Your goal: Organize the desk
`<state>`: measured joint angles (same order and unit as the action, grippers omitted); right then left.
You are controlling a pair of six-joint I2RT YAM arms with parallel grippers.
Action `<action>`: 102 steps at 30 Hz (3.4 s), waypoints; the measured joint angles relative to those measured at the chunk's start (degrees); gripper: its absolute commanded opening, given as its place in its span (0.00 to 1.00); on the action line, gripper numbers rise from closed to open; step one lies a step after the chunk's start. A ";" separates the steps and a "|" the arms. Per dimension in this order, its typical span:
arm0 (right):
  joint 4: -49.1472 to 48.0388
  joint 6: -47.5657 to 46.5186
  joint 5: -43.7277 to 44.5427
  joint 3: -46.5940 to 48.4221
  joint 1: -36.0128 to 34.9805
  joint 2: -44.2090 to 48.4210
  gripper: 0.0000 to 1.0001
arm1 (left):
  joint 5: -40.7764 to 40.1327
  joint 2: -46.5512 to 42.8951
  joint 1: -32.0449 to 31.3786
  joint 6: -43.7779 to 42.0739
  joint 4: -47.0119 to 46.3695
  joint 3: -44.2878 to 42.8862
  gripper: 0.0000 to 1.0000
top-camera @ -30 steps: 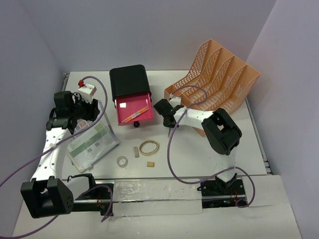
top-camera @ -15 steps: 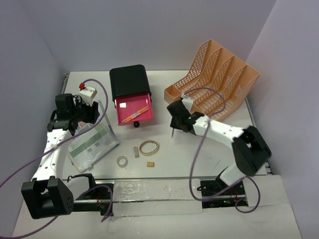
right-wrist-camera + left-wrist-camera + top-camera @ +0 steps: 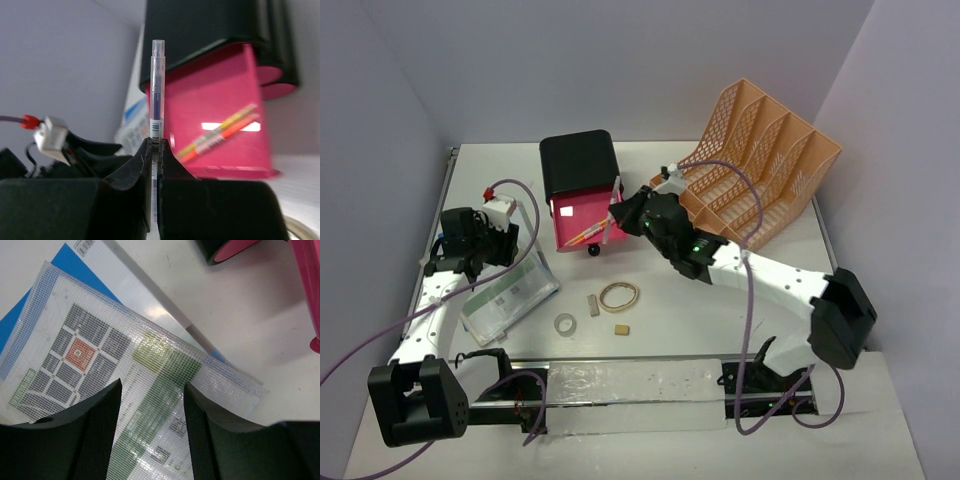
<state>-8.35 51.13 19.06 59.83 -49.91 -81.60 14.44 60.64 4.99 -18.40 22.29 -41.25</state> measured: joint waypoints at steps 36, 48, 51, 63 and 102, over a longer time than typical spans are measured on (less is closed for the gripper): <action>-10.89 4.68 5.46 7.05 -4.14 -12.06 0.43 | -0.03 -0.13 0.44 0.03 -2.54 1.27 0.61; -2.34 3.08 5.39 -6.39 -7.26 -1.63 0.52 | 0.03 -0.09 0.44 0.03 -2.64 1.27 0.61; 1.01 2.26 6.58 -5.79 -9.74 -4.45 0.58 | 0.10 -0.09 0.44 0.03 -2.63 1.27 0.61; 15.70 -6.91 18.29 13.02 -16.42 -20.50 0.57 | 0.24 -0.09 0.48 0.03 -2.81 1.27 0.61; 16.87 -15.80 27.55 19.26 -14.40 -26.68 0.19 | 1.11 0.04 0.74 -0.06 -2.81 1.27 0.61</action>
<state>8.51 35.32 46.61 79.09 -64.31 -108.27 15.55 60.68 5.74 -18.46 19.49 -39.99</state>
